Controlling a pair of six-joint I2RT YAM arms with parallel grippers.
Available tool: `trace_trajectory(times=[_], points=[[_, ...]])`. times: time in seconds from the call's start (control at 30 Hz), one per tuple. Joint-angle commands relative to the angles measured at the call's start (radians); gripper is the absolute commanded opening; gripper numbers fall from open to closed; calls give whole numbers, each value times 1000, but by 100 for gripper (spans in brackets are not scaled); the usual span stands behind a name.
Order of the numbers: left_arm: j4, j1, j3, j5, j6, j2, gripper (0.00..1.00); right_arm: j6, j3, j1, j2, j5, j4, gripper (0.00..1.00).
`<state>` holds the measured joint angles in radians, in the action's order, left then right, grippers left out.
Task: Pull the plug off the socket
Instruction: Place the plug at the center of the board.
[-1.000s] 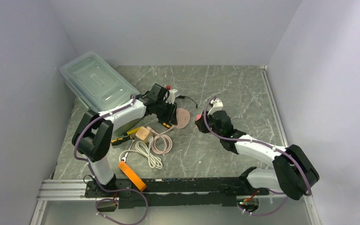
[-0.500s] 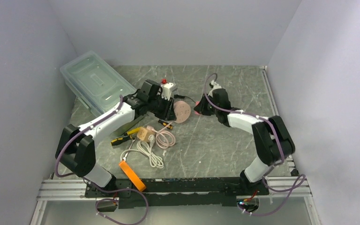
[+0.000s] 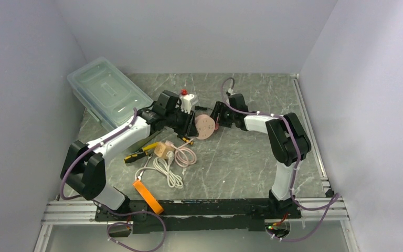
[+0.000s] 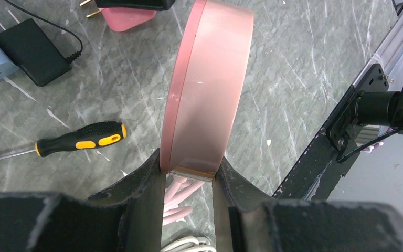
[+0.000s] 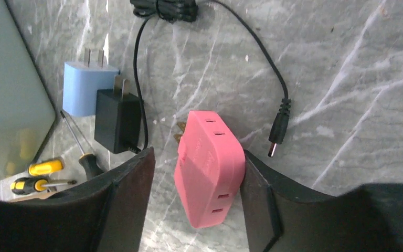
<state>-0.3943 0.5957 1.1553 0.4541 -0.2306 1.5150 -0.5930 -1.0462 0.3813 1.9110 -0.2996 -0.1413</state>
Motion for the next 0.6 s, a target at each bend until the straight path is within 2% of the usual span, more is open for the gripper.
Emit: trace_trajectory(times=[0.0,0.33,0.57], points=[[38,29,21,-1,-22,-25,0,-1,-39,-1,-27,60,38,67],[67,99,6,22,-47,26,0,90,41,-31,-249,251,122,89],[78,173,60,65,-49,169,0,130,155,-94,-530,394,222,95]])
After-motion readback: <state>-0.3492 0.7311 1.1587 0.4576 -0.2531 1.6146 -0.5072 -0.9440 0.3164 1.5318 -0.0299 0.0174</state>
